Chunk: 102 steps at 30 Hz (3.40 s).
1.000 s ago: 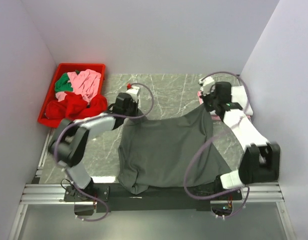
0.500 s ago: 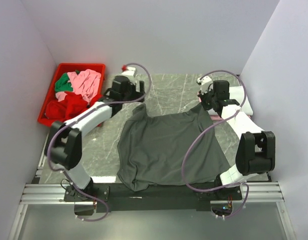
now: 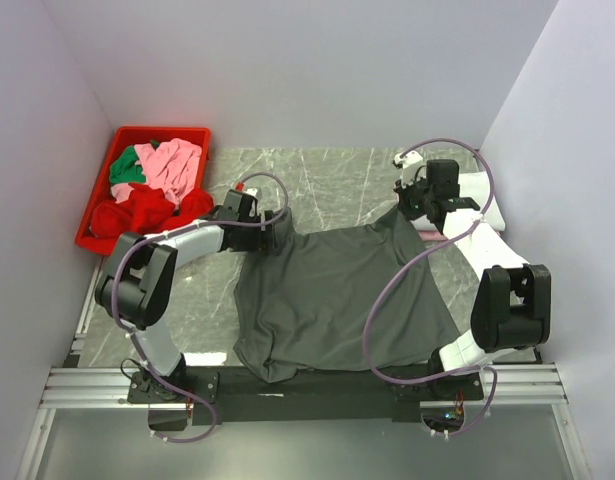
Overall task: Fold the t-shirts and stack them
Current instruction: Flatten the tshirt out
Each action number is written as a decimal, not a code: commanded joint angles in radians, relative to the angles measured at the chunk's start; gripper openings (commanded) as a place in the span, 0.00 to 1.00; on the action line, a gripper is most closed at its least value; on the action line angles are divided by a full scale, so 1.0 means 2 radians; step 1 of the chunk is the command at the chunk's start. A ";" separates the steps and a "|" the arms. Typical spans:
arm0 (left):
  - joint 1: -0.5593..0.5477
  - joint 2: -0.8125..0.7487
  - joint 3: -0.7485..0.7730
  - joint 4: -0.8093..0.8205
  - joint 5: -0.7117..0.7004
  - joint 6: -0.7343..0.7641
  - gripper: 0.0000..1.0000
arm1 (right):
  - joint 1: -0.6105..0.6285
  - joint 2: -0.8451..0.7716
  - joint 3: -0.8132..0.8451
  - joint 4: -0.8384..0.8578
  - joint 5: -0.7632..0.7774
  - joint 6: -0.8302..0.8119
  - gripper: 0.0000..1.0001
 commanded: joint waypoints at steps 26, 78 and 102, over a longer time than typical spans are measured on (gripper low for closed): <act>-0.242 -0.087 -0.029 -0.072 0.001 -0.045 0.60 | -0.013 -0.080 -0.022 -0.038 -0.041 -0.011 0.00; -0.073 0.021 0.147 -0.036 -0.083 -0.016 0.00 | -0.020 -0.066 -0.023 -0.036 -0.064 -0.002 0.00; -0.008 -0.002 0.124 -0.069 0.055 -0.029 0.55 | -0.020 -0.055 -0.019 -0.041 -0.071 -0.001 0.00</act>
